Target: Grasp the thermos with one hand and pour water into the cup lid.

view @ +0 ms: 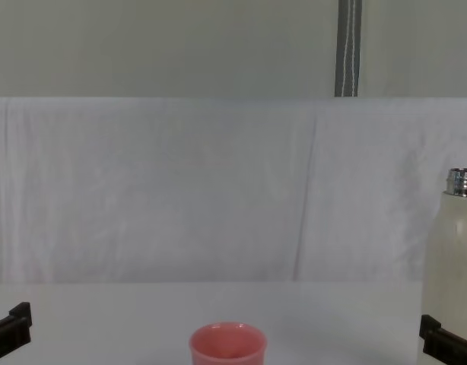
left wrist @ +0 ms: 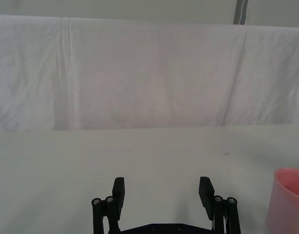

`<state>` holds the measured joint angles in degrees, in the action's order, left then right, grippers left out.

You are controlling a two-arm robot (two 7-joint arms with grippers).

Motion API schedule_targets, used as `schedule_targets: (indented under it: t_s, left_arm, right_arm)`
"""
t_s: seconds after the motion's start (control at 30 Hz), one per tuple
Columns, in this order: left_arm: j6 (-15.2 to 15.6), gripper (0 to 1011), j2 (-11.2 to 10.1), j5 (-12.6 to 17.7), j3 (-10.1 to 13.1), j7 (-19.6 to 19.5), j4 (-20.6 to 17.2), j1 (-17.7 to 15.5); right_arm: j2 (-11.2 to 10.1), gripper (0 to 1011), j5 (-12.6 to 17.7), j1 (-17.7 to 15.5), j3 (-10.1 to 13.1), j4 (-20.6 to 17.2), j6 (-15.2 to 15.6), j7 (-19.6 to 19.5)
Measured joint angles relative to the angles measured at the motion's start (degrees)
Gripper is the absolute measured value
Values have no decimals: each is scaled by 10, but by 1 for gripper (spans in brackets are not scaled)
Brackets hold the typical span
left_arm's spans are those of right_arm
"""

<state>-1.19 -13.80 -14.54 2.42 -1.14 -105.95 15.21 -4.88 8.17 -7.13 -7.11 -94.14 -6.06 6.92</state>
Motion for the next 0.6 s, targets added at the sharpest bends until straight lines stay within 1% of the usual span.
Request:
schedule_targets:
  t_s: [0.17,0.6]
  left_arm:
    - [0,1001,0,0,0,0,0,0]
    - [0,1001,0,0,0,0,0,0]
  right_arm:
    - [1,1001,4,14,5,13,-1,3]
    - [-4,1001,4,33,16,28,-2,6]
